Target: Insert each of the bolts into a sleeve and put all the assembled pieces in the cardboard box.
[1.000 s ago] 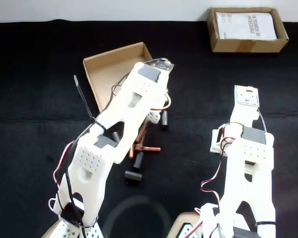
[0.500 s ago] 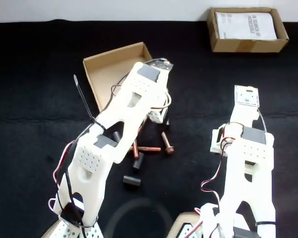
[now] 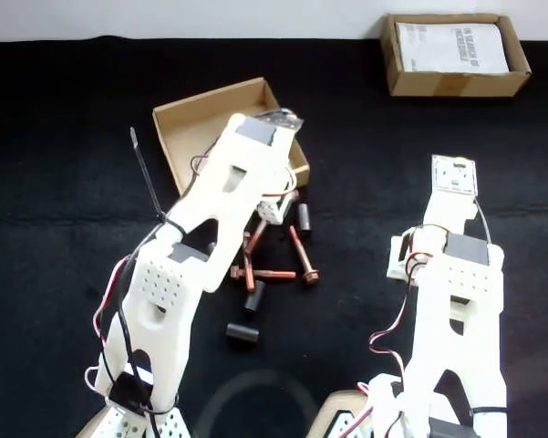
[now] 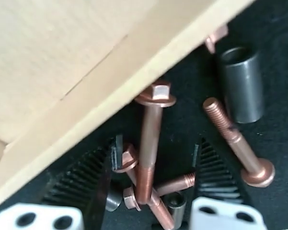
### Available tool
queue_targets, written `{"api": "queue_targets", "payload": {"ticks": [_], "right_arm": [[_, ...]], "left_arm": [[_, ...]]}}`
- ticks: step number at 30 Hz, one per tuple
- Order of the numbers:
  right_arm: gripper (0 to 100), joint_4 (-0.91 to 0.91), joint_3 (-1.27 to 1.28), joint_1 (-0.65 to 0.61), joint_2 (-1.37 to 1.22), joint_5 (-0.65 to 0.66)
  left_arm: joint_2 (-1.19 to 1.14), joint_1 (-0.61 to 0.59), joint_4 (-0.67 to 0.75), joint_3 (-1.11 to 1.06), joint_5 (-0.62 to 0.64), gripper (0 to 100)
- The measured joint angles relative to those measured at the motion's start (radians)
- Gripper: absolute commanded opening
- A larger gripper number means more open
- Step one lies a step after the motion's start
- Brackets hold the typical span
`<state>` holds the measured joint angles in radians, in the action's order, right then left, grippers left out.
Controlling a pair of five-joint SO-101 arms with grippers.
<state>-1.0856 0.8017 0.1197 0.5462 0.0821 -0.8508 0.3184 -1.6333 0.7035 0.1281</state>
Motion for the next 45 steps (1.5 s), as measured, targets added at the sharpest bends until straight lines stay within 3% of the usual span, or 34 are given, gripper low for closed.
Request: {"api": "queue_targets", "payload": {"ticks": [5,10,19,22,29,39,45], "right_arm": [[0.8,0.000,0.000,0.000,0.000,0.000],[0.8,0.000,0.000,0.000,0.000,0.000],[0.8,0.000,0.000,0.002,0.000,0.000],[0.8,0.000,0.000,-0.002,0.000,0.000],[0.8,-0.061,0.000,-0.140,0.000,0.034],[0.8,-0.275,-0.350,-0.350,0.000,-0.132],[0.8,-0.483,-0.634,-0.459,0.000,-0.213]], "left_arm": [[-0.037,0.002,0.009,0.000,-0.002,23],[-0.058,0.008,0.032,0.046,-0.003,0],[-0.071,0.008,0.035,0.160,-0.003,1],[-0.071,0.008,-0.021,0.233,-0.003,1],[-0.063,0.023,-0.124,0.422,-0.003,1],[0.336,0.029,-0.135,0.402,0.092,1],[0.720,0.029,-0.137,0.120,0.095,1]]}}
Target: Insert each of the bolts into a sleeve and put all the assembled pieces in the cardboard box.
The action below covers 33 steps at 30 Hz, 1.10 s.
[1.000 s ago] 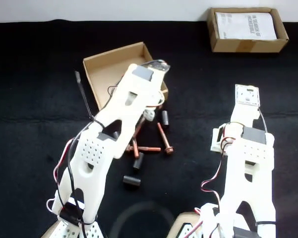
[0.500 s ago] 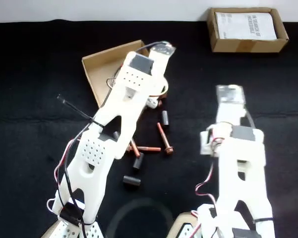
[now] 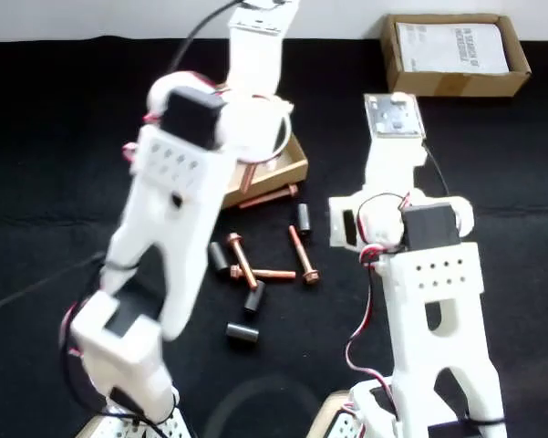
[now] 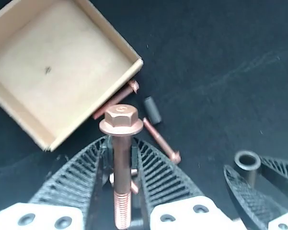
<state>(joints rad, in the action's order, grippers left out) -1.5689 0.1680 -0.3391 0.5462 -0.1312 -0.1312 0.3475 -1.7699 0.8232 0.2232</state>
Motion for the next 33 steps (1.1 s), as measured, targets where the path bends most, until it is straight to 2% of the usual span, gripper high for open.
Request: {"api": "queue_targets", "payload": {"ticks": [4,9,13,18,22,26,30,33], "right_arm": [[0.8,-0.152,-0.146,-0.091,0.000,-0.005],[0.8,-0.181,-0.157,-0.187,0.118,-0.048],[0.8,-0.184,-0.038,-0.344,0.293,-0.060],[0.8,-0.167,0.209,-0.371,0.425,-0.060],[0.8,-0.002,0.399,-0.374,0.494,-0.040],[0.8,0.265,0.578,-0.374,0.543,-0.041],[0.8,0.535,0.738,-0.377,0.595,-0.115],[0.8,0.738,0.865,-0.377,0.649,-0.176]], "left_arm": [[0.281,0.000,0.000,-0.250,-0.002,1],[0.577,-0.002,0.000,-0.517,-0.002,1],[0.770,-0.044,0.000,-0.684,-0.002,1],[0.936,-0.080,0.058,-0.885,-0.002,1],[1.034,-0.089,0.249,-1.096,0.002,1],[1.140,-0.087,0.529,-1.344,0.002,1],[1.249,-0.087,0.845,-1.568,0.002,1],[1.306,-0.087,1.028,-1.680,0.002,1]]}}
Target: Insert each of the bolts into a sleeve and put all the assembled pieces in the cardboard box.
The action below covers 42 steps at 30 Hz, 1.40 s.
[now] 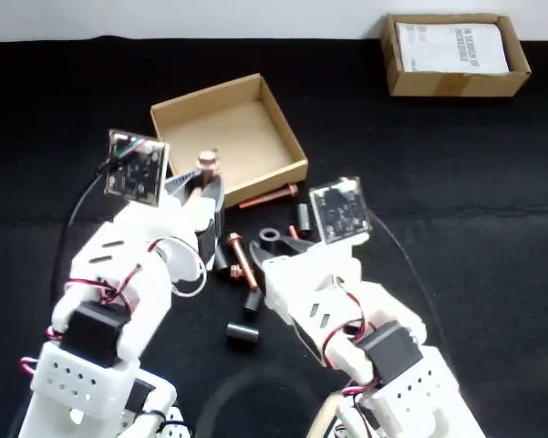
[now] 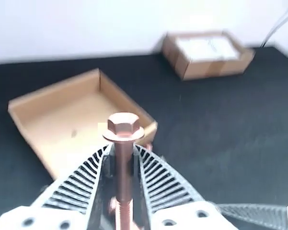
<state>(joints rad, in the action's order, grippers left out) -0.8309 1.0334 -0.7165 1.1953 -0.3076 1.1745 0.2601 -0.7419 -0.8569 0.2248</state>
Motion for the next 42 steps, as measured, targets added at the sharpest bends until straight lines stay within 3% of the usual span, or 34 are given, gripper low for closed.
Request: {"api": "queue_targets", "payload": {"ticks": [6,10,15,22,28,38,42], "right_arm": [[0.8,0.315,0.244,0.000,0.138,0.026],[0.8,0.485,0.396,0.000,0.193,0.106],[0.8,0.614,0.508,0.000,0.204,0.193],[0.8,0.674,0.517,0.000,0.207,0.201],[0.8,0.674,0.517,0.061,0.207,0.201],[0.8,0.674,0.517,0.120,0.207,0.201],[0.8,0.674,0.517,0.107,0.207,0.201]], "left_arm": [[0.035,-0.002,0.155,-0.031,0.000,1],[0.035,0.015,0.172,0.029,0.002,1],[0.002,0.127,0.161,0.166,0.002,1],[-0.259,0.183,-0.012,0.393,0.068,1],[-0.387,0.181,-0.077,0.425,0.157,1],[-0.394,0.193,-0.072,0.339,0.199,1],[-0.394,0.199,0.031,0.282,0.199,1]]}}
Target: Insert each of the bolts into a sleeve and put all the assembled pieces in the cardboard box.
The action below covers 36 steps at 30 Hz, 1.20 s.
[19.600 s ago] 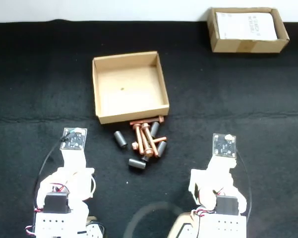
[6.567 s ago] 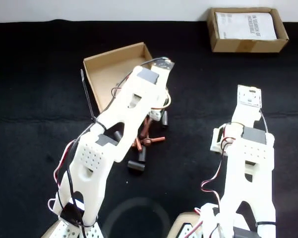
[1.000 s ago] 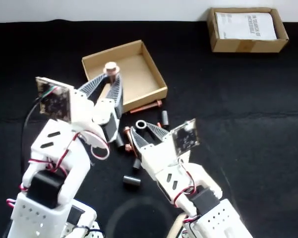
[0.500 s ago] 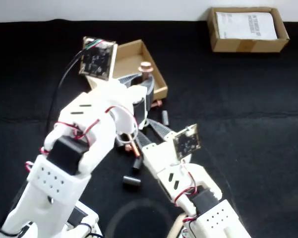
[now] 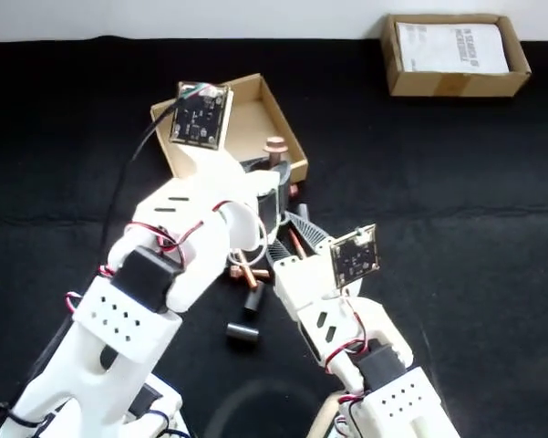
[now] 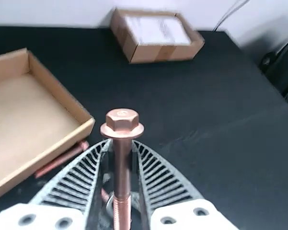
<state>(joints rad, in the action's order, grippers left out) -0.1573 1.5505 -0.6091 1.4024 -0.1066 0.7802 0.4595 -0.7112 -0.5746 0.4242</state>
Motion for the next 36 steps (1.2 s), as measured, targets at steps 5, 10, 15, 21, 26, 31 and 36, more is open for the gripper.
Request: {"api": "queue_targets", "payload": {"ticks": [5,10,15,21,26,31,36], "right_arm": [[0.8,0.000,0.000,0.000,0.000,0.000],[0.8,0.000,0.000,0.000,0.000,0.000],[0.8,0.000,0.000,0.000,0.000,0.000],[0.8,-0.002,0.002,0.000,0.000,0.000],[0.8,-0.002,0.002,0.000,0.000,0.000],[0.8,-0.002,0.002,0.000,0.000,0.000],[0.8,-0.028,0.002,0.006,0.000,0.000]], "left_arm": [[0.000,-0.003,0.118,-0.058,0.000,1],[0.000,0.000,0.158,-0.103,0.000,1],[0.000,0.000,0.164,-0.147,0.002,1],[0.002,-0.003,0.172,-0.193,0.002,1],[0.002,-0.005,0.175,-0.203,0.002,1],[0.020,0.002,0.175,-0.210,0.002,1],[0.153,0.103,0.120,-0.278,-0.005,1]]}}
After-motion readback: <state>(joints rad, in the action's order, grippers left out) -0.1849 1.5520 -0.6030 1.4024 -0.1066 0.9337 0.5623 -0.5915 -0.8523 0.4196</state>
